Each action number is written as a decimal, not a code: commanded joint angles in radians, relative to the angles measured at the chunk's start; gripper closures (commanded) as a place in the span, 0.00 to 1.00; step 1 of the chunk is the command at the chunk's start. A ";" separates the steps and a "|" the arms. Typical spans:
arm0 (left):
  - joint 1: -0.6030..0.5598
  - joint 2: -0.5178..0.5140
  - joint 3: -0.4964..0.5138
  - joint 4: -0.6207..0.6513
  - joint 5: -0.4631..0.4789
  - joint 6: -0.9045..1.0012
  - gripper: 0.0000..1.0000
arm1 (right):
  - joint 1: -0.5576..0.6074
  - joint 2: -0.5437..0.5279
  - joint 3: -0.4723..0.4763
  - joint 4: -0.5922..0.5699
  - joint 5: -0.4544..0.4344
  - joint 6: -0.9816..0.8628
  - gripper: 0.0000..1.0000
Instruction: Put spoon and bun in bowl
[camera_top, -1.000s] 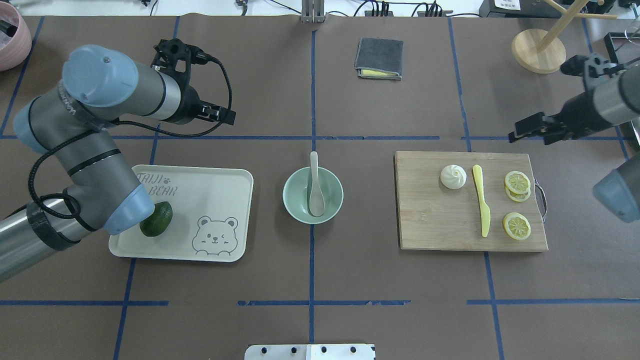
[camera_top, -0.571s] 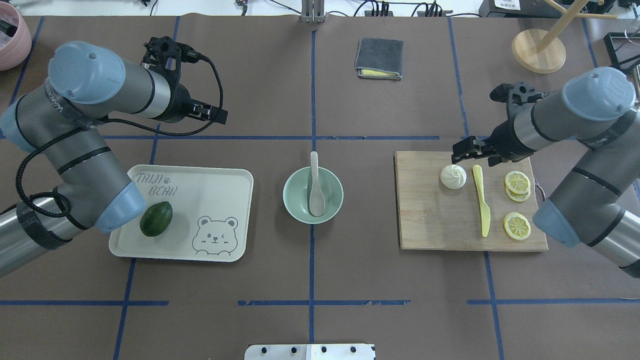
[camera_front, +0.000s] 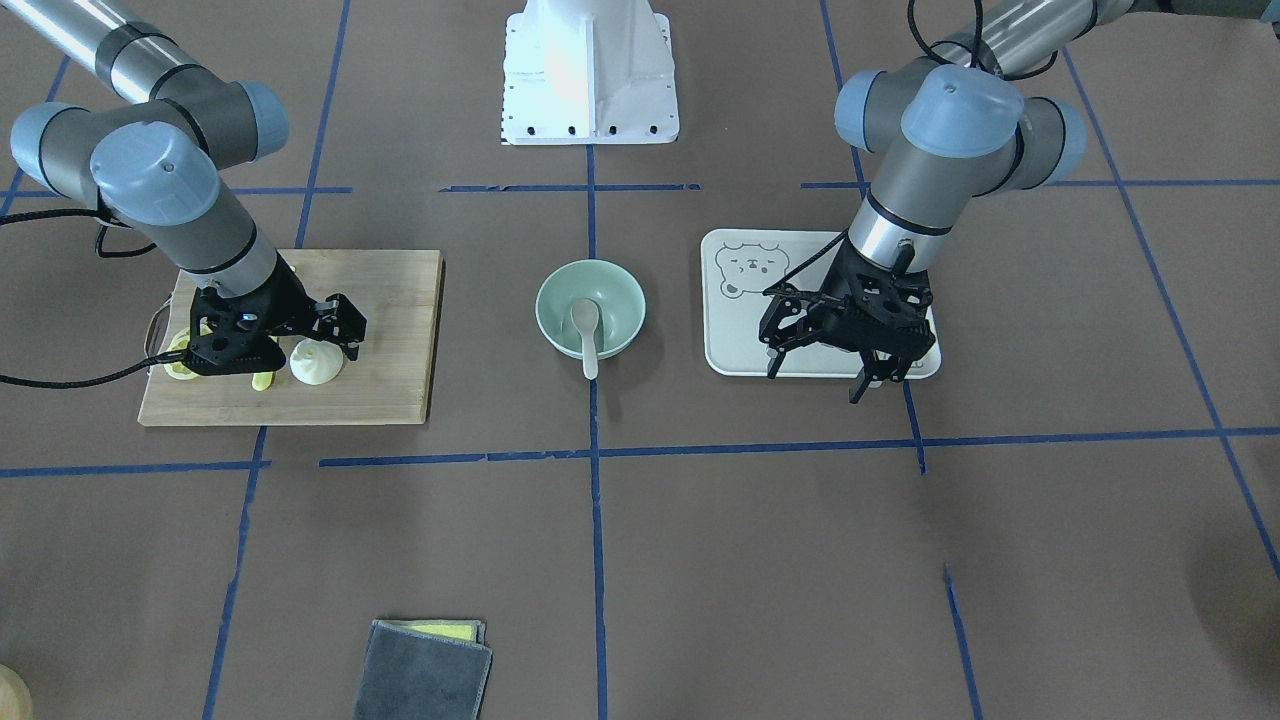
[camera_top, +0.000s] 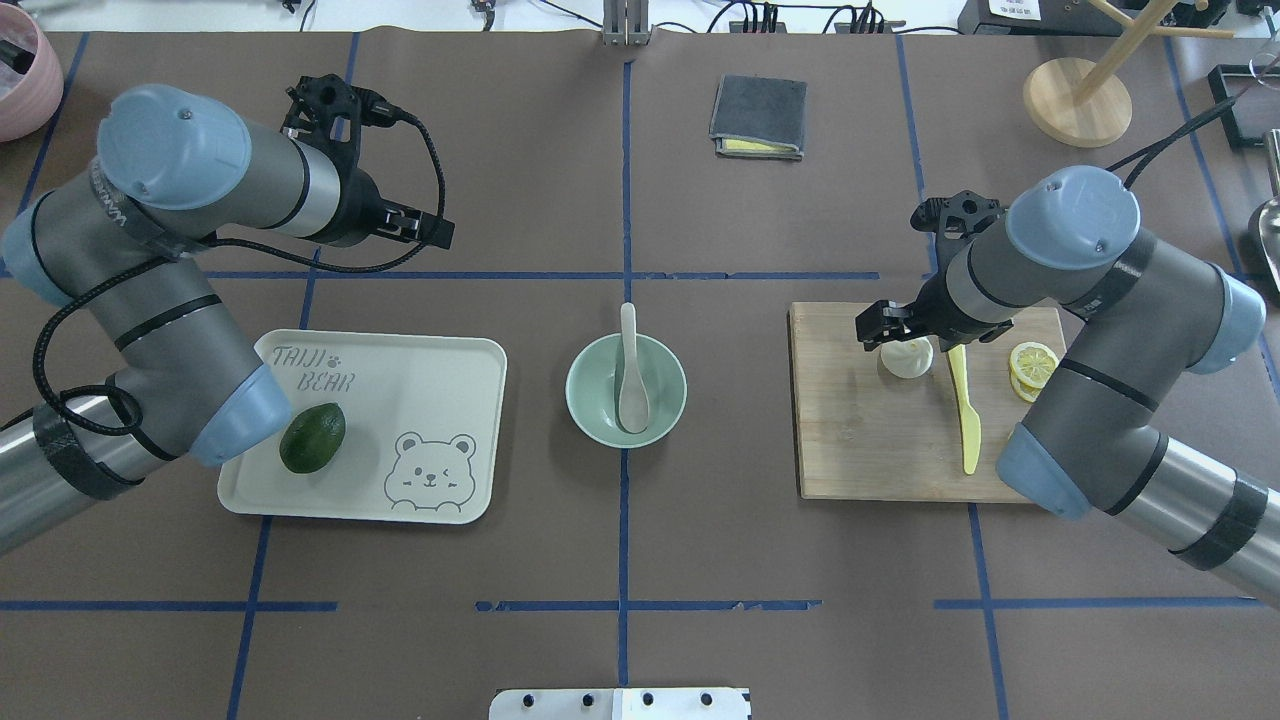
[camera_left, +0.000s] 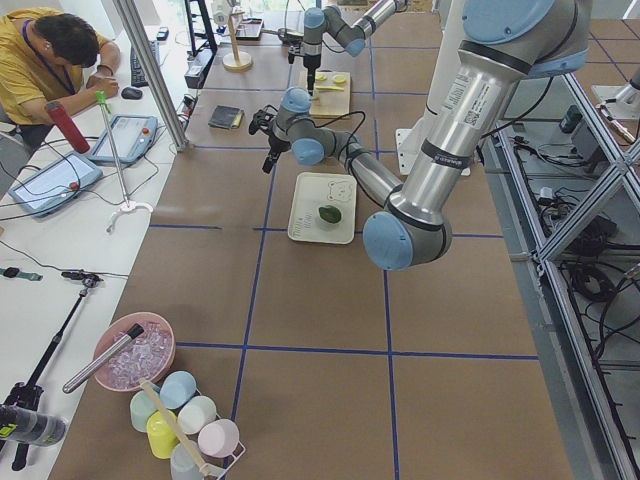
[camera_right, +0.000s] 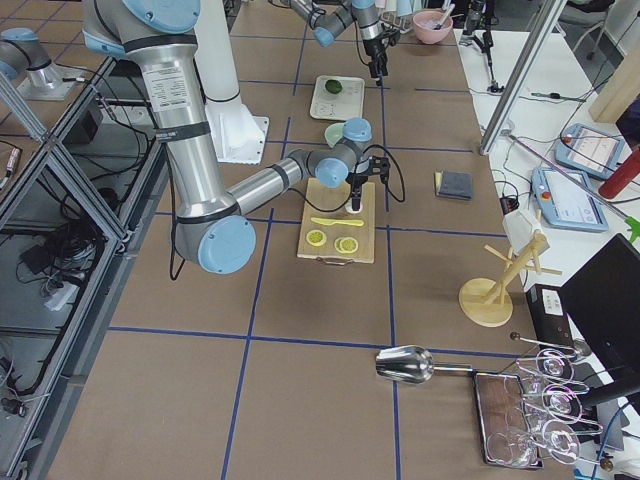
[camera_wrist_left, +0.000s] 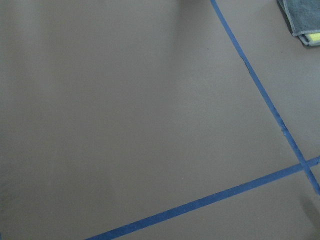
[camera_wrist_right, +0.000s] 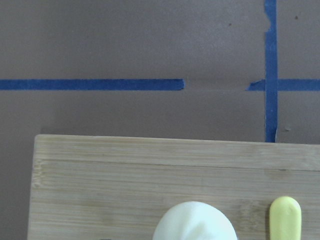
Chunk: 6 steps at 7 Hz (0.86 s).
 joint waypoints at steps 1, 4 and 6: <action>0.000 0.004 0.000 -0.001 0.000 0.001 0.05 | -0.015 -0.011 -0.008 -0.004 -0.029 -0.002 0.05; 0.000 0.005 -0.004 -0.001 0.002 0.001 0.05 | -0.030 0.000 -0.027 -0.004 -0.066 -0.003 0.28; 0.000 0.005 -0.005 -0.001 0.002 0.000 0.05 | -0.029 0.001 -0.025 -0.004 -0.067 -0.002 0.57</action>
